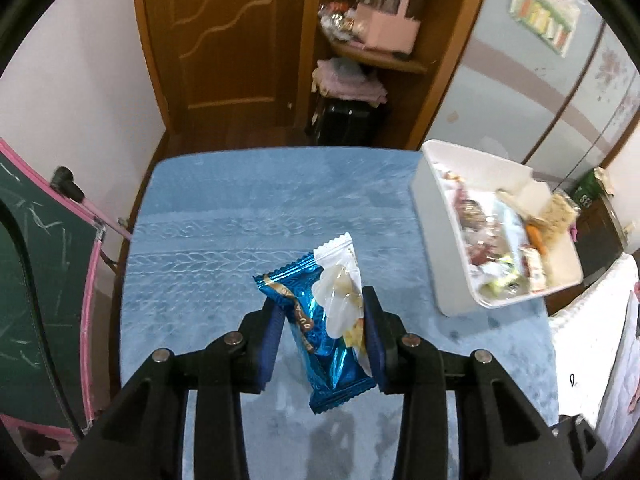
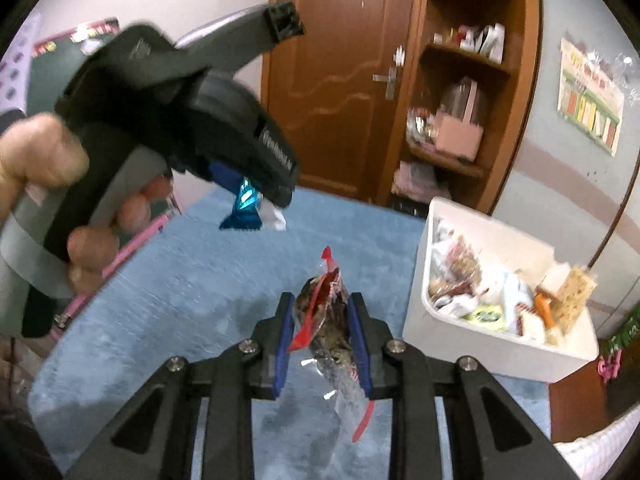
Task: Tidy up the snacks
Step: 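Carry both packets over the white box and release them inside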
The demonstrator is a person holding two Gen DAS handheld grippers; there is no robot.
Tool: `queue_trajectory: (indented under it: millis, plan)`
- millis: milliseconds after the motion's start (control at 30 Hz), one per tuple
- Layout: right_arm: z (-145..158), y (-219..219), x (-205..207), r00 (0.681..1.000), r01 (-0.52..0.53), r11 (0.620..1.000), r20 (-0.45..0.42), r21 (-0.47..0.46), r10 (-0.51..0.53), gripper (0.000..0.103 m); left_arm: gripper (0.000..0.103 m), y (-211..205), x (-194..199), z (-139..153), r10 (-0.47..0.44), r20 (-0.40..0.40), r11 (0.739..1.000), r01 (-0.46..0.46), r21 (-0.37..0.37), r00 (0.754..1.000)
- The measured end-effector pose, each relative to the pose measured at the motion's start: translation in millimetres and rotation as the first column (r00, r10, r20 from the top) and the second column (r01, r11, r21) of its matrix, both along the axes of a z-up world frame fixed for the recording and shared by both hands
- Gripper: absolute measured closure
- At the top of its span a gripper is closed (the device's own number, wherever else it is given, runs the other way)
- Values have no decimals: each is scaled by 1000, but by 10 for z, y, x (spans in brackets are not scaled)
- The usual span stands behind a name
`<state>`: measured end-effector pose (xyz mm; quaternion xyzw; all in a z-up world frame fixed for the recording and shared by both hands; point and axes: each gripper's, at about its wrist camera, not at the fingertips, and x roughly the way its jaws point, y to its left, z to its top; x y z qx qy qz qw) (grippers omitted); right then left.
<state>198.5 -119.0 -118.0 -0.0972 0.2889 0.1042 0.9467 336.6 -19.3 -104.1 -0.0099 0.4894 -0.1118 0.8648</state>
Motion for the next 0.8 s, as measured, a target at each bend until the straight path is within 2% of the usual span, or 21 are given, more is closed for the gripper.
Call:
queue_trajectory:
  millis: [233, 433, 700, 800]
  plan:
    - [456, -331, -428, 997, 13, 998, 76, 66, -18, 76, 67, -243, -514, 375, -22, 43, 1000, 21, 5, 999]
    - [726, -733, -602, 990, 54, 989, 119, 135, -71, 76, 67, -631, -716, 598, -68, 80, 997, 66, 34, 994]
    - [1094, -1500, -504, 979, 118, 956, 131, 269, -158, 76, 67, -1358, -770, 926, -161, 161, 984, 145, 104, 974]
    - [1179, -1769, -414, 970, 152, 945, 143, 289, -199, 76, 67, -1651, -732, 998, -197, 188, 976, 174, 129, 962]
